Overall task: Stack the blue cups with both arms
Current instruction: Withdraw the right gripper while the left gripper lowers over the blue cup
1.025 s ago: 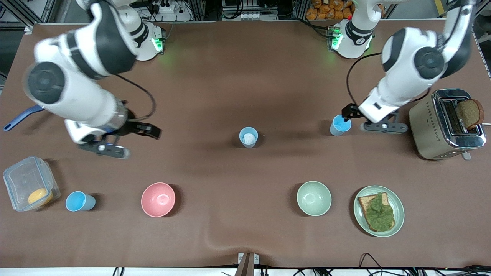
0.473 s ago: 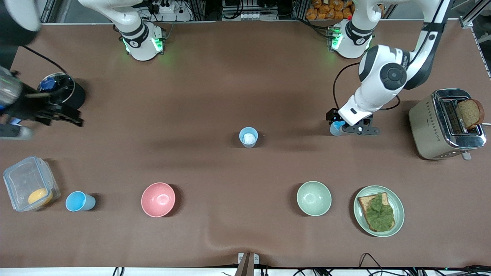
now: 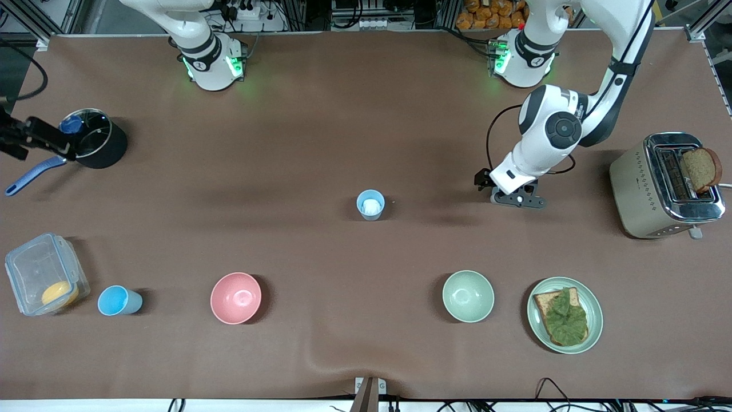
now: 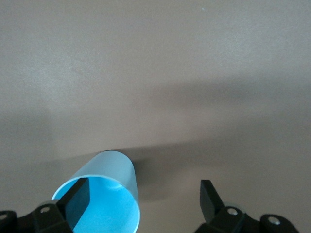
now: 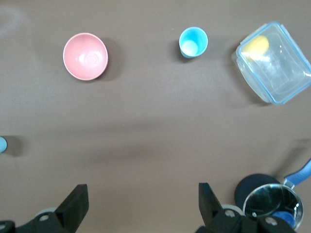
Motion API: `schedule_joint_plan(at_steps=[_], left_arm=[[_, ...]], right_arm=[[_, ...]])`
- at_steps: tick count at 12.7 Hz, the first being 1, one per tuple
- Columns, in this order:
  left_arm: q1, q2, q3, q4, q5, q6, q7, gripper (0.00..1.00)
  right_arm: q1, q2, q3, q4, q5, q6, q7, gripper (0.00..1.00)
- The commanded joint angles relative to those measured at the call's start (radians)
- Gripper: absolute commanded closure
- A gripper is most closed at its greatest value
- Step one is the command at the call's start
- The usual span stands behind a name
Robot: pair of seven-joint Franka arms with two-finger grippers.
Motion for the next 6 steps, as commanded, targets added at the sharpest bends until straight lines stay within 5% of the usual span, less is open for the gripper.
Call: schedule_joint_plan(at_steps=[1,2,3,5,6], left_arm=[[0.001,-0.010,0.001,-0.021,-0.024,0.016,-0.014,0.00],[0.003,-0.010,0.001,-0.027,-0.024,0.016,-0.014,0.00],[0.006,-0.012,0.002,-0.029,-0.022,0.016,-0.013,0.10],[0.007,-0.014,0.004,-0.046,-0.021,0.016,-0.005,0.44],[0.007,-0.015,0.005,-0.056,-0.019,0.016,-0.004,0.52]], right_arm=[[-0.032,-0.062,0.029,-0.071,-0.015,0.004,-0.003,0.00],[-0.029,-0.074,0.029,-0.080,-0.015,0.001,-0.003,0.00],[-0.031,-0.079,0.034,-0.080,-0.016,-0.004,-0.003,0.00],[-0.046,-0.082,0.064,-0.080,-0.018,-0.008,0.000,0.00],[-0.052,-0.083,0.074,-0.080,-0.019,-0.007,0.000,0.00]])
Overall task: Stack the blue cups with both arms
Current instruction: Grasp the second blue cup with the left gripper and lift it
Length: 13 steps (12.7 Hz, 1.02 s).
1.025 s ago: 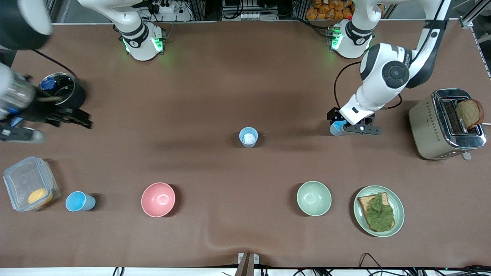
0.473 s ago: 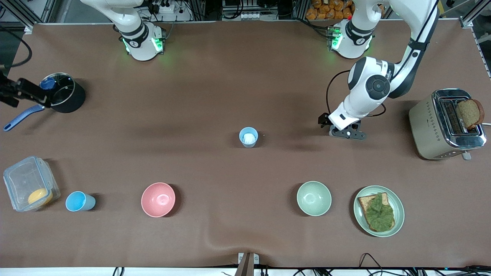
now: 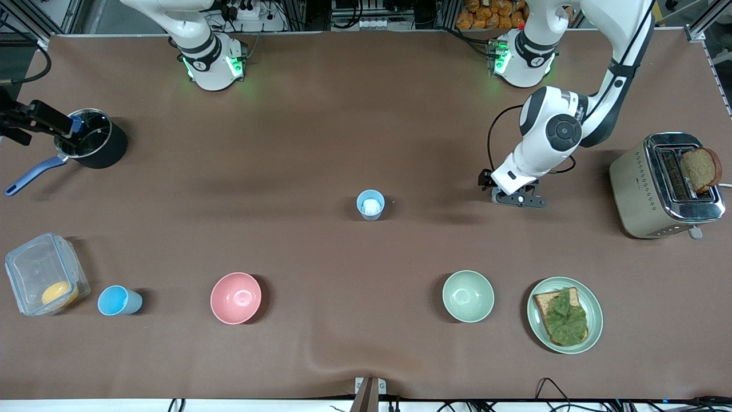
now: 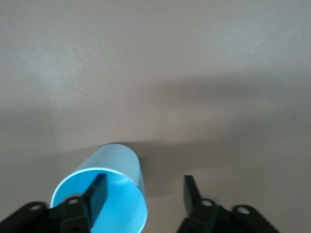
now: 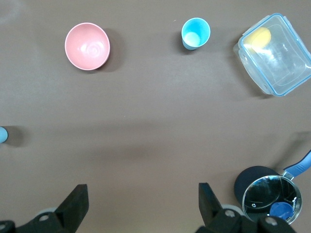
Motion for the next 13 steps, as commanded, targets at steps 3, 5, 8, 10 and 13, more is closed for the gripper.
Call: schedule_joint_plan(at_steps=[3,5,8,10,13], left_arm=[[0.015,-0.035,0.001,-0.043,-0.016,0.015,0.009,0.78],[0.016,-0.065,0.001,-0.048,-0.016,0.000,0.009,1.00],[0.016,-0.124,0.001,-0.030,-0.016,-0.042,0.003,1.00],[0.016,-0.148,0.000,-0.010,-0.015,-0.062,-0.003,1.00],[0.003,-0.190,-0.008,0.125,-0.019,-0.187,-0.011,1.00]], right_arm=[[-0.052,-0.034,0.056,-0.034,-0.019,-0.002,0.001,0.00],[-0.052,-0.033,0.054,-0.032,-0.019,-0.010,0.002,0.00],[-0.050,-0.031,0.056,-0.026,-0.019,-0.016,0.004,0.00],[-0.050,-0.033,0.057,-0.026,-0.019,-0.031,0.005,0.00],[-0.047,-0.030,0.057,-0.026,-0.019,-0.027,0.010,0.00]])
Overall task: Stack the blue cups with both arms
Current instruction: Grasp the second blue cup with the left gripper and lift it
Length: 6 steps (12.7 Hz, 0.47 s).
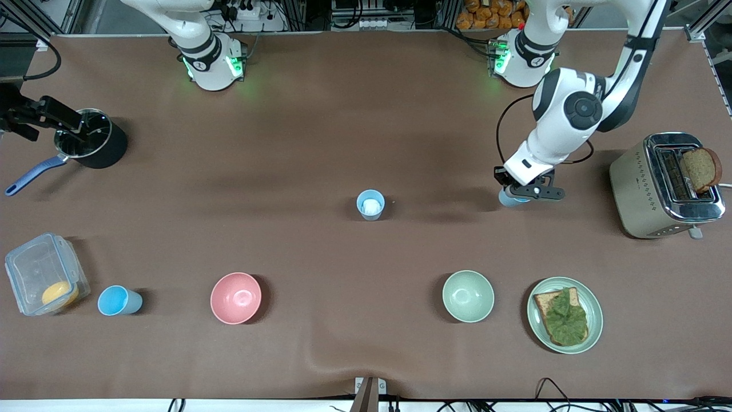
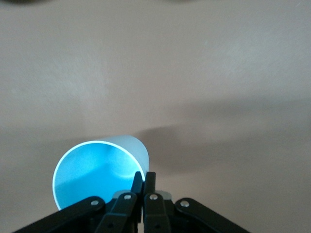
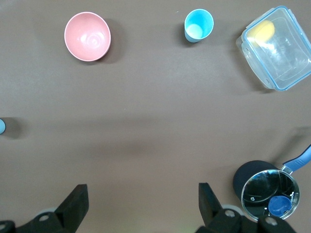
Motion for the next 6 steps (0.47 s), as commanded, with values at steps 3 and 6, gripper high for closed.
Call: schedule_joint_plan(at_steps=[3,6], left_arm=[[-0.063,-0.009,-0.012,0.290,-0.022,-0.222,-0.013,1.00],[-0.120,0.062,-0.012,0.433,-0.021,-0.254,-0.086,1.00]], right_arm=[[-0.030,-0.021,0.024,-0.019,-0.011,-0.002,0.008,0.00],[-0.029,-0.013,0.024,-0.019,-0.011,0.013,0.010,0.00]])
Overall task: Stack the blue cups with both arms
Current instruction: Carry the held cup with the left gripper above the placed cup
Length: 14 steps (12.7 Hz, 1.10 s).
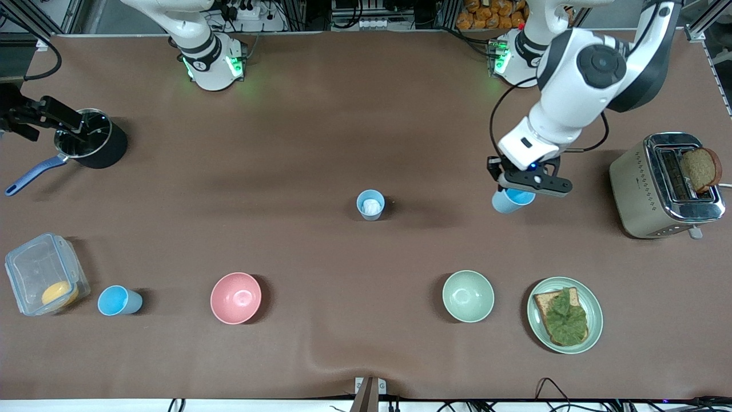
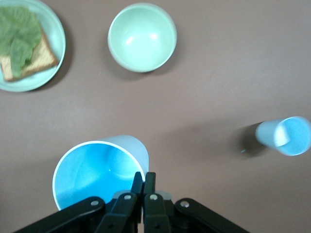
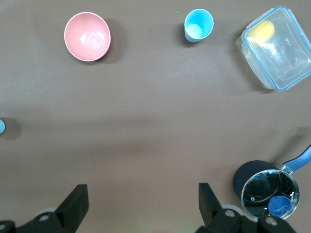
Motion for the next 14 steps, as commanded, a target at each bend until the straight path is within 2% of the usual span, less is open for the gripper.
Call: schedule_joint_plan(at_steps=[1,7,11,14], left_arm=[[-0.063,0.112,0.002,0.148,-0.021,-0.033,-0.104,1.00],[-0.293,0.309,0.025,0.356,-0.011,-0.065,-0.339,1.00],[-0.493,0.440,0.154,0.489,-0.011,-0.065,-0.442,1.00],[-0.557,0.505,0.185,0.534,-0.011,-0.065,-0.524,1.00]], right_arm=[[-0.027,-0.013,0.023,-0.018,-0.011,0.010,0.017,0.00],[-0.026,-0.013,0.023,-0.017,-0.011,0.010,0.044,0.00],[-0.026,-0.013,0.023,-0.017,-0.011,0.010,0.044,0.00],[-0.029,-0.013,0.023,-0.017,-0.011,0.012,0.044,0.00]])
